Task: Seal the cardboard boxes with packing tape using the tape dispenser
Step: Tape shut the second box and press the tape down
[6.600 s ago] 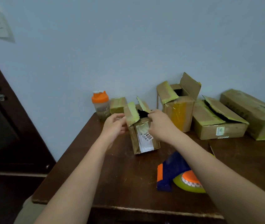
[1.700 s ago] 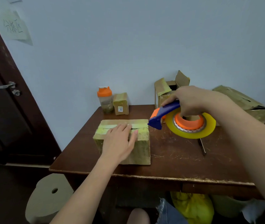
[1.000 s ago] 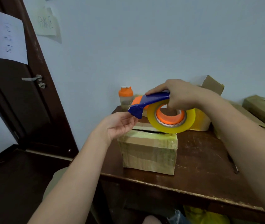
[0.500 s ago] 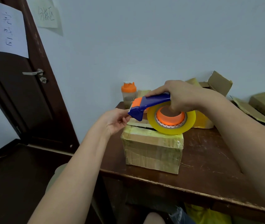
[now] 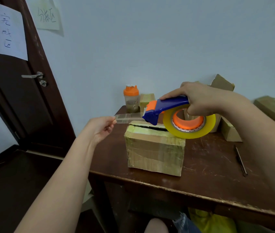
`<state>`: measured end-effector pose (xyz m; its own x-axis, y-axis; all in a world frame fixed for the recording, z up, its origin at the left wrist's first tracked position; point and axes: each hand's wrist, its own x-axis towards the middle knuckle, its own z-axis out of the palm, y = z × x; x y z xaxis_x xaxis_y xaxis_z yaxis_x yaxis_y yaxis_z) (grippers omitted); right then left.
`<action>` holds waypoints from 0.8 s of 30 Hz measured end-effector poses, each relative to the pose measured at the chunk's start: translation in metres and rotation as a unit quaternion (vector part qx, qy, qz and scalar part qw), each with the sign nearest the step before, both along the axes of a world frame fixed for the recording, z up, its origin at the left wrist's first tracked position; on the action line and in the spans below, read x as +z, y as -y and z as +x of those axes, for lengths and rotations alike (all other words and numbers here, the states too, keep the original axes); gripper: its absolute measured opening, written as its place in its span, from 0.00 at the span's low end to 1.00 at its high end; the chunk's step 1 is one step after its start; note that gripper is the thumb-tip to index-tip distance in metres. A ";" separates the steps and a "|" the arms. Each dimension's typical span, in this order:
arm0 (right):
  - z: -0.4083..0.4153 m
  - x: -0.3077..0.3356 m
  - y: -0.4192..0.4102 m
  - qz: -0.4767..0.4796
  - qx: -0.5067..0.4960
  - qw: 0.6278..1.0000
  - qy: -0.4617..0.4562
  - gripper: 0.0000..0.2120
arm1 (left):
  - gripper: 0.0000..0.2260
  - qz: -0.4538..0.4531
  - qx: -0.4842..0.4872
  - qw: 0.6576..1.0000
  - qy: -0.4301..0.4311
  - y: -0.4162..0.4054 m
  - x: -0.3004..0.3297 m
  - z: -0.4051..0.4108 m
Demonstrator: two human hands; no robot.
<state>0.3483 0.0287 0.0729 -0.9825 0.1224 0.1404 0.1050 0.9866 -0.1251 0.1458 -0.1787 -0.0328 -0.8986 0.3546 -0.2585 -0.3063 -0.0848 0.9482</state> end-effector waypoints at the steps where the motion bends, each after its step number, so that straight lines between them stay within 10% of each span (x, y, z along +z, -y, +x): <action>1: -0.001 -0.002 0.000 0.011 -0.005 1.000 0.000 0.35 | 0.05 0.004 0.006 1.000 -0.008 -0.002 -0.005 0.000; 9: -0.012 0.001 0.006 0.054 -0.019 0.998 -0.011 0.36 | 0.10 -0.059 0.098 0.982 -0.147 -0.017 -0.024 -0.006; 24: -0.033 -0.010 0.022 0.083 -0.026 0.995 0.056 0.34 | 0.08 -0.036 0.094 0.990 -0.094 -0.029 -0.052 -0.017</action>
